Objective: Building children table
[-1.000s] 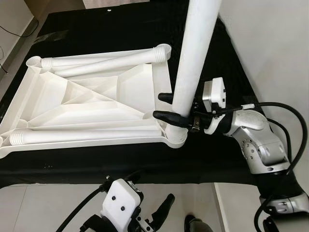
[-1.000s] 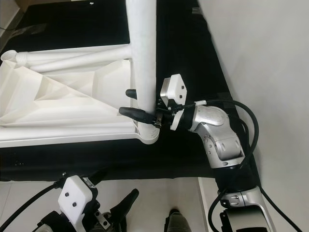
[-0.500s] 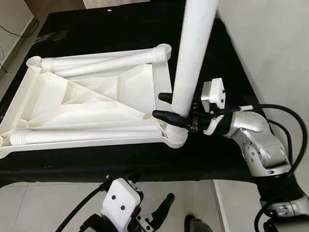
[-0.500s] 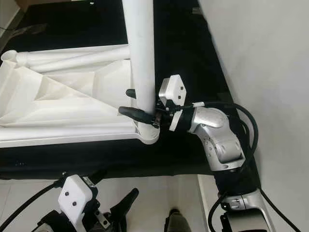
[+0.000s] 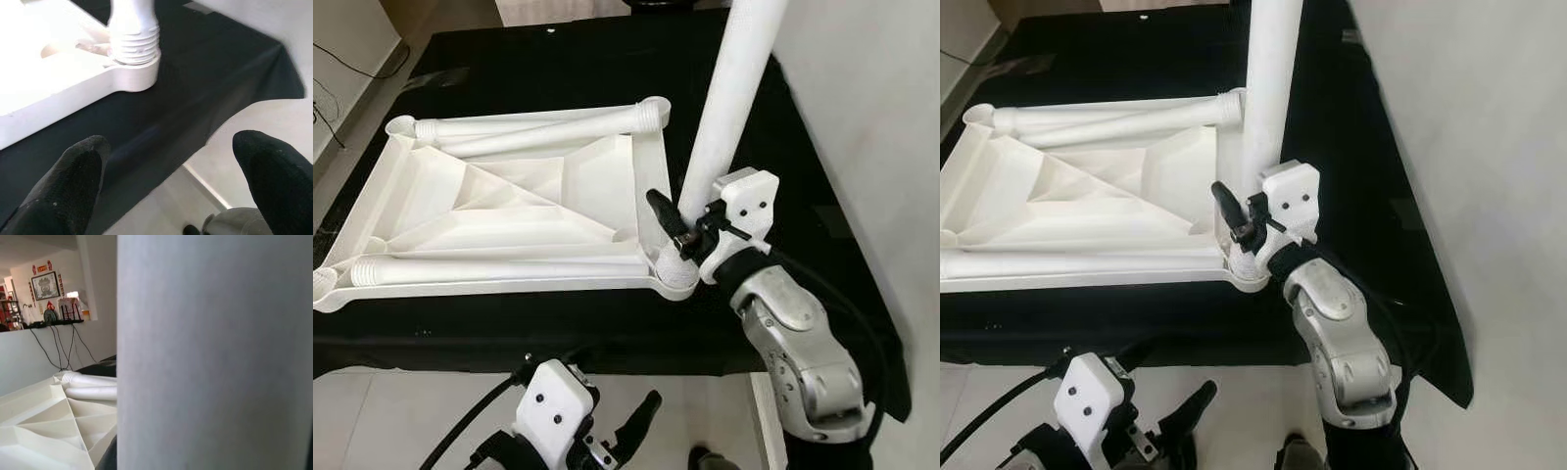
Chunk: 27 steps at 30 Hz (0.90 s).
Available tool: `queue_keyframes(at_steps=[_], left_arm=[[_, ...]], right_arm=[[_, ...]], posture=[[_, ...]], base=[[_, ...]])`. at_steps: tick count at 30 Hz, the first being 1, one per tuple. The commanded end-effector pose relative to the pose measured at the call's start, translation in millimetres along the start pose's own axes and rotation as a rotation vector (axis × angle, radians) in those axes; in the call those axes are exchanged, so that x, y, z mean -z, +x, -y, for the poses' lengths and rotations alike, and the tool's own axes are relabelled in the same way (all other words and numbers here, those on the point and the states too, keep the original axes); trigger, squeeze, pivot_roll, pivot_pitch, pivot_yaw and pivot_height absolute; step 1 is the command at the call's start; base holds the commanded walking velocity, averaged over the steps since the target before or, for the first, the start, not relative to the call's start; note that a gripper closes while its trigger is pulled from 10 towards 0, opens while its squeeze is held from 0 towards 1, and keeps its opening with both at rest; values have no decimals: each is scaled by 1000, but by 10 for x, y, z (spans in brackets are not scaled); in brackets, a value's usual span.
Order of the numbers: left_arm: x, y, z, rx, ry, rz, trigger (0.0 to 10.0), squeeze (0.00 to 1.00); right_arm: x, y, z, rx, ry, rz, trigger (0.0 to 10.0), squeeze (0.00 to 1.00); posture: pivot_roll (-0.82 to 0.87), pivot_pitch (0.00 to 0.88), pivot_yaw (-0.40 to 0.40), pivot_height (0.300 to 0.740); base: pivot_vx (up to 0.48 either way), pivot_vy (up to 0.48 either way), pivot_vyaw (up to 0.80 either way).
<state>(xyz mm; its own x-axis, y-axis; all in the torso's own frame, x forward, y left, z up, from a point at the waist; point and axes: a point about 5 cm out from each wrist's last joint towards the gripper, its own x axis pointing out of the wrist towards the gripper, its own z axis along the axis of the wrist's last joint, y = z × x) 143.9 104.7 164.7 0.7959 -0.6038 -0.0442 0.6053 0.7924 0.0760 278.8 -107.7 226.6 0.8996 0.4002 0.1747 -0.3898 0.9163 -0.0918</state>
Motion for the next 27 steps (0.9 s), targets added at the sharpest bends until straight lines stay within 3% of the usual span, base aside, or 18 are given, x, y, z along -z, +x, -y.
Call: queue_keyframes(at_steps=[1,4,7,8,10,13,18,22,27], left_arm=[[22,-17,-118,-55,11,-14,10000,0],[-27,-5,-265,-113,23,5,10000,0],[-306,70,-587,-213,-2,131,10000,0],[-306,70,-587,-213,-2,131,10000,0],[-522,118,-740,-226,-5,223,10000,0],[-600,133,-784,-223,-10,256,10000,0],[-855,218,-882,-150,-38,355,10000,0],[-1017,322,-840,-13,-83,399,10000,0],[-1199,402,-833,125,-78,412,10000,0]], right_arm=[[460,-91,96,96,20,-222,10000,0],[459,-107,47,110,12,-223,10000,0],[430,-136,-21,108,28,-178,10000,0],[430,-136,-21,108,28,-178,10000,0],[415,-154,-55,49,44,-141,10000,0],[412,-156,-69,22,50,-127,10000,0],[352,-143,-133,-141,35,-74,10000,0],[296,-105,-137,-220,20,-56,10000,0],[263,-39,-203,-269,9,-44,10000,0]], posture=[[76,230,72,740],[81,214,76,740],[89,193,82,740],[89,193,82,740],[91,183,86,740],[91,183,86,740],[76,174,103,740],[72,171,103,740],[69,163,99,740]], base=[[0,0,0],[0,0,0],[0,0,0],[0,0,0],[0,0,0],[0,0,0],[0,0,0],[0,0,0],[0,0,0]])
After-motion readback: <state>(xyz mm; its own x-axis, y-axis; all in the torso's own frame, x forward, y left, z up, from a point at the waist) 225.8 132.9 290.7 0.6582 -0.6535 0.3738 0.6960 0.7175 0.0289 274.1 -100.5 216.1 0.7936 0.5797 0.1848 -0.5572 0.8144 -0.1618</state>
